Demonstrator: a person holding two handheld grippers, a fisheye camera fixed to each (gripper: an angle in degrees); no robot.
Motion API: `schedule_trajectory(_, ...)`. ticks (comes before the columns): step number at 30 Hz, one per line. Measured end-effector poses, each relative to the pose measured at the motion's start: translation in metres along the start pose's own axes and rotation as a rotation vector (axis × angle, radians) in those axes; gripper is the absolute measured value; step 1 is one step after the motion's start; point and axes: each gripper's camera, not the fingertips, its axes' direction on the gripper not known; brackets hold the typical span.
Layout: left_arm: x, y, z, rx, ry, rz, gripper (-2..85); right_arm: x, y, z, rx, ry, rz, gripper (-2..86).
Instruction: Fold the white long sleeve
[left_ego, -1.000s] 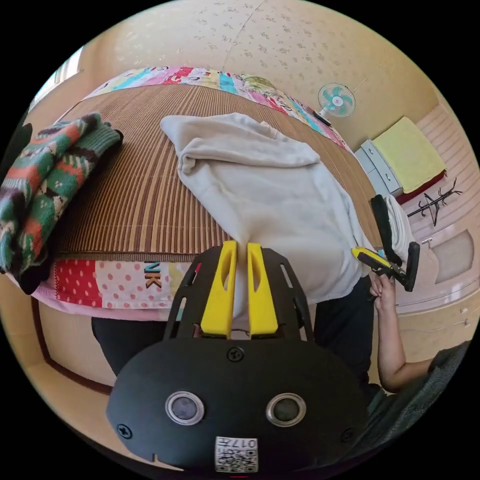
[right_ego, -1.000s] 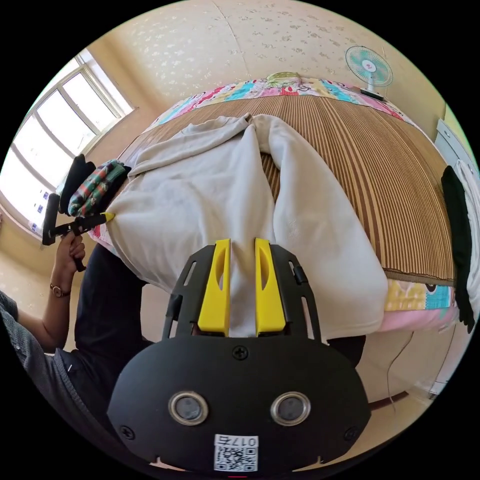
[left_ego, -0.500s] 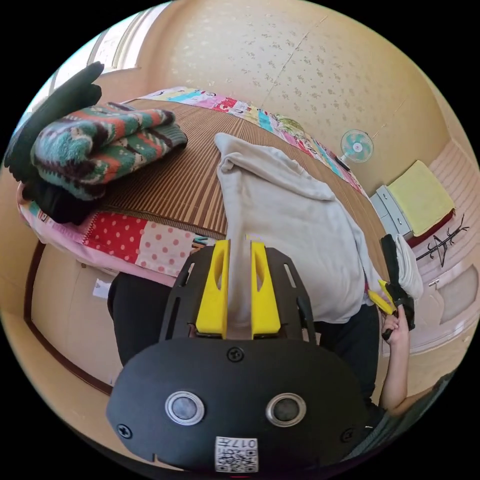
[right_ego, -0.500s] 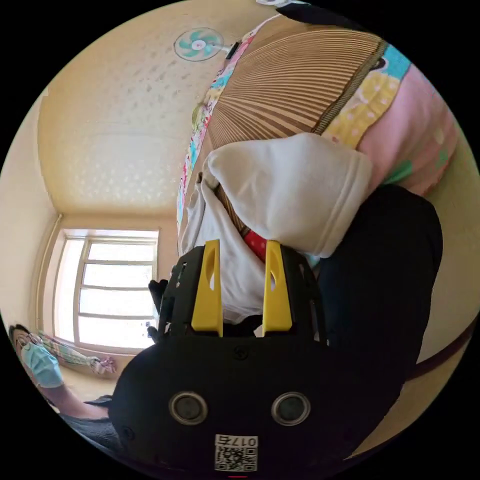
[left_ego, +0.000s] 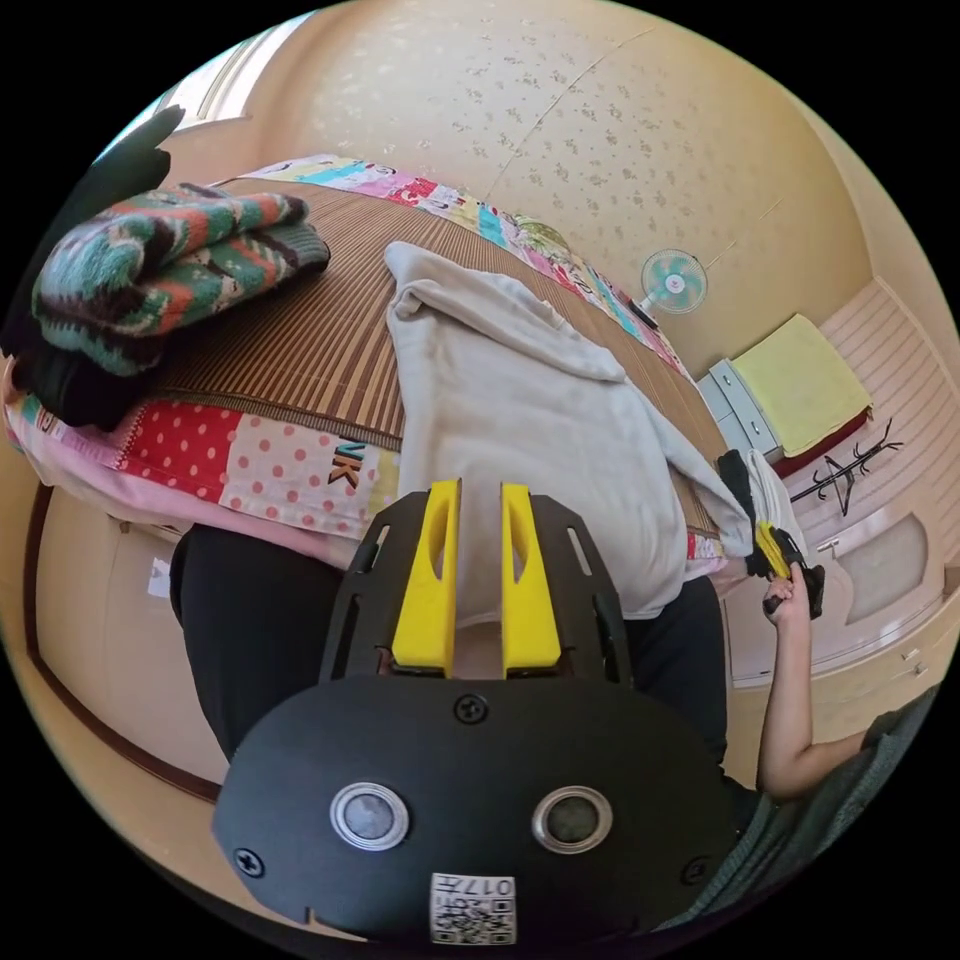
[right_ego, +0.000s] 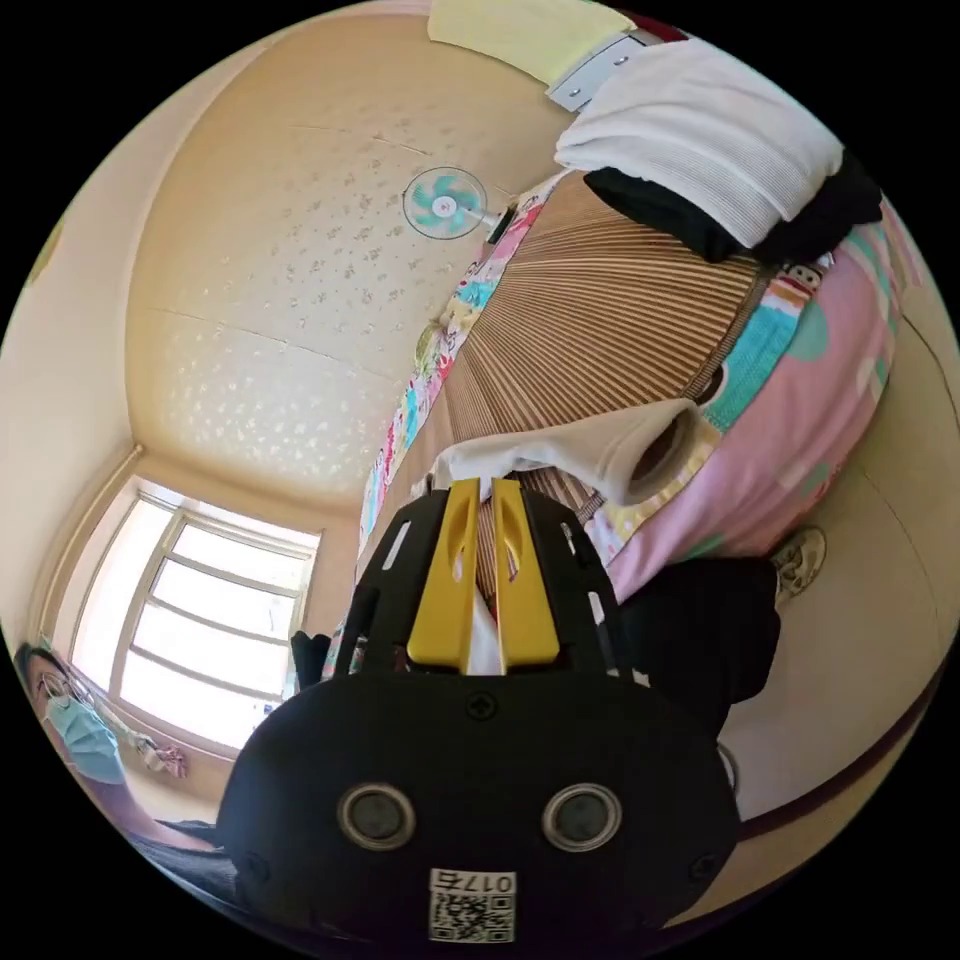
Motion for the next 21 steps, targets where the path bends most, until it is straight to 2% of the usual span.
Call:
schedule_trajectory(6,-0.011,0.005,0.008,-0.03,0.029,-0.029,6.9,0.077,0.021,0.011,-0.015,-0.235,0.126,10.8)
schedule_trajectory(10,-0.015,-0.003,0.008,-0.036,0.029,-0.024,6.8,0.085,0.004,0.004,0.05,-0.301,0.183,13.4)
schedule_trajectory(13,-0.017,-0.007,0.004,-0.018,0.041,-0.039,6.8,0.11,-0.013,0.004,0.079,-0.28,0.356,13.6)
schedule_trajectory(16,-0.019,-0.01,0.0,0.0,0.052,-0.055,6.8,0.094,-0.059,0.014,0.001,-0.104,0.25,8.7)
schedule_trajectory(18,-0.02,-0.01,-0.001,0.005,0.056,-0.06,6.8,0.024,-0.088,0.009,0.068,0.025,0.03,3.3)
schedule_trajectory(19,-0.021,-0.011,-0.002,0.009,0.056,-0.059,6.8,0.0,-0.093,0.01,0.087,0.033,-0.048,2.8)
schedule_trajectory(21,-0.022,-0.01,-0.002,0.012,0.054,-0.06,6.8,-0.11,-0.098,0.029,0.131,0.013,-0.348,2.4)
